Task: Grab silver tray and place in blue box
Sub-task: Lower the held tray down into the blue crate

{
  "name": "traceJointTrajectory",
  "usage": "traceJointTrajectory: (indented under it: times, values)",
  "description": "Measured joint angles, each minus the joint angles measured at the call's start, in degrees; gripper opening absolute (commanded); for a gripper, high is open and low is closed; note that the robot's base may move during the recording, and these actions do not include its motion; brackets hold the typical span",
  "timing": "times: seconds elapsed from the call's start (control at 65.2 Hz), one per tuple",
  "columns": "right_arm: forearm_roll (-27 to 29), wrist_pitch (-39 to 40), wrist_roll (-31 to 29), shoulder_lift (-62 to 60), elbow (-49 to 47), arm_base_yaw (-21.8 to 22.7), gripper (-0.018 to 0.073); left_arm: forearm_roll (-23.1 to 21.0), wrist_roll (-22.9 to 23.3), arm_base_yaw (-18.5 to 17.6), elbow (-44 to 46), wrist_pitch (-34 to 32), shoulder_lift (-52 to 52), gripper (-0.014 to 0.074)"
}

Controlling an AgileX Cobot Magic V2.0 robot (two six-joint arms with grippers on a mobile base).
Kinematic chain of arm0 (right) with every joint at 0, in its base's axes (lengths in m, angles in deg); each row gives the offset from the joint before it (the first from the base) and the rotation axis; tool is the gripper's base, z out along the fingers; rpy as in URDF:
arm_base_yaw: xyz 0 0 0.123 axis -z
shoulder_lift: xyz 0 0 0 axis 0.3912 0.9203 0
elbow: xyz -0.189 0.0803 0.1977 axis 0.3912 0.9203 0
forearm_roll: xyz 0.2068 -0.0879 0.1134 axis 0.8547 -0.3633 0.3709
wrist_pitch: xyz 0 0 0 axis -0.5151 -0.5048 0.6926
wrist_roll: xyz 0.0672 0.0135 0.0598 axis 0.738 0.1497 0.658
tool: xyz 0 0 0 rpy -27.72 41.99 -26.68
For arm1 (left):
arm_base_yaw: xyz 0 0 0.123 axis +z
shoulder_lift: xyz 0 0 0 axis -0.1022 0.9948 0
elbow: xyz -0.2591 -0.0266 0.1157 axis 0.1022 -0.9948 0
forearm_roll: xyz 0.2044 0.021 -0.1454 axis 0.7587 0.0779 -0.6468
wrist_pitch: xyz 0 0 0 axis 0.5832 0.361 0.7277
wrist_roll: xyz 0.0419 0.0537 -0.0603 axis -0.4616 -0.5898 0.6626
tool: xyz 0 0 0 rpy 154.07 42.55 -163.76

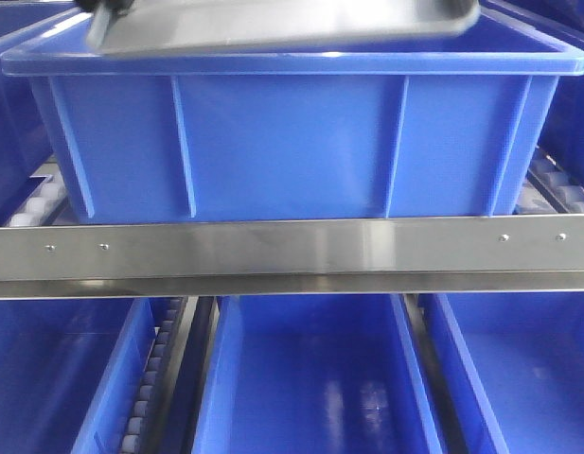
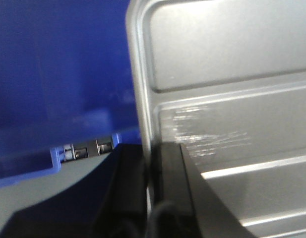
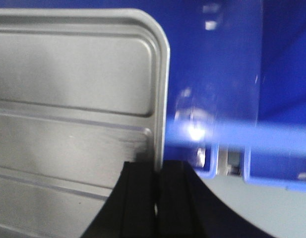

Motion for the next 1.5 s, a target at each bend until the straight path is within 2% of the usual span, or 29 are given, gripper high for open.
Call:
traceJointTrajectory:
  times: [0.169,0.429,0.812,1.502]
  values:
    - [0.1,-0.3,-3.1,7.9,-12.0,3.8,0.0057,-2.0,-2.5,3.4,11.5,-0.1,8.1,-0.0005]
    - [1.8,3.0,-8.2,17.4,-20.1,6.9,0.0057,-4.4,-4.9,7.5,21.7,-2.7,17.9,-0.0006]
    - [3.9,5.5,-8.8,23.2,-20.7,8.9,0.0057,-4.9,-5.4,8.3,22.4,-4.8,23.1,-0.0006]
    - [4.0,5.8,-8.8,24.2,-20.7,9.4,0.0057,-5.4,-5.4,8.3,22.4,-5.6,23.1,-0.0006]
